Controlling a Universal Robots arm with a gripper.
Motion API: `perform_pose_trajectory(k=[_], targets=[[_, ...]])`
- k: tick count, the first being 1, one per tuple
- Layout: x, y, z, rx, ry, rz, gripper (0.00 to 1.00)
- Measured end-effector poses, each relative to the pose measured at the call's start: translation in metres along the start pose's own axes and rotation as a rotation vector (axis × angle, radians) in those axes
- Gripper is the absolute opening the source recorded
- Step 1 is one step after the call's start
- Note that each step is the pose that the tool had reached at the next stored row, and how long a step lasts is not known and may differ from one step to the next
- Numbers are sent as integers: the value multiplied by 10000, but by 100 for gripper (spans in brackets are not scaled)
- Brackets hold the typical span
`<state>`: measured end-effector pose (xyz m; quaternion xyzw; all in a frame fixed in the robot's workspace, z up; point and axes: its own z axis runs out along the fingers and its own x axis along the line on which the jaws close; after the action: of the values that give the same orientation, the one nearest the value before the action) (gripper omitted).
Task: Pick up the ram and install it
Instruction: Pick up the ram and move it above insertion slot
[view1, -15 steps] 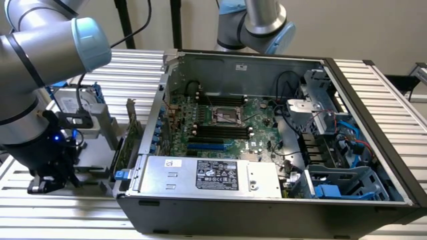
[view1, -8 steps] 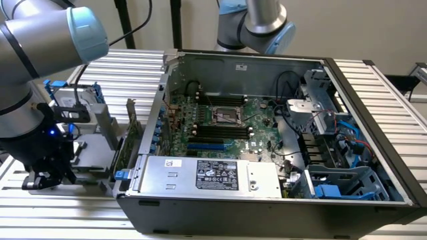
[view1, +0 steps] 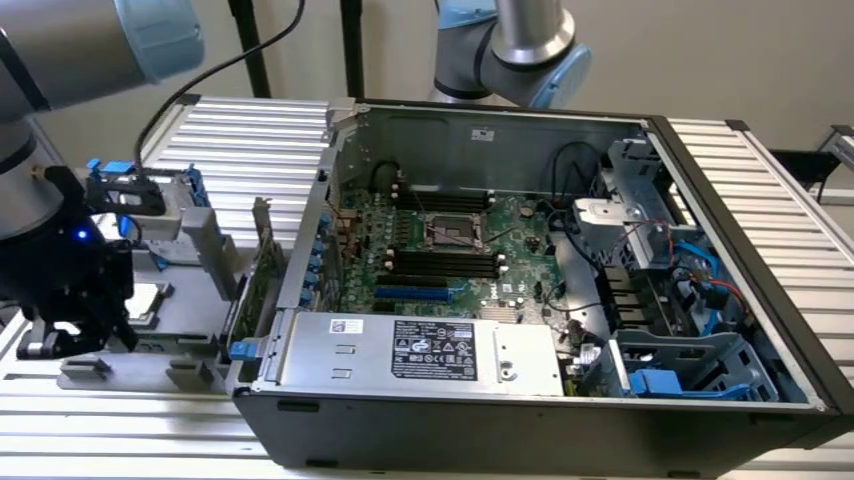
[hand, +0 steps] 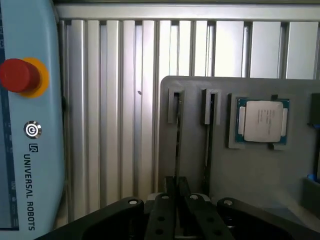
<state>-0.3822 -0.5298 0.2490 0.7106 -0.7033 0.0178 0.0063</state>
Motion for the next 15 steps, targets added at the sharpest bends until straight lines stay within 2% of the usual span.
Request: perform_pose_trajectory(k=[10, 15], targets=[[12, -107, -453, 0, 0, -5, 14], [21, -262, -677, 2, -9, -9, 14]])
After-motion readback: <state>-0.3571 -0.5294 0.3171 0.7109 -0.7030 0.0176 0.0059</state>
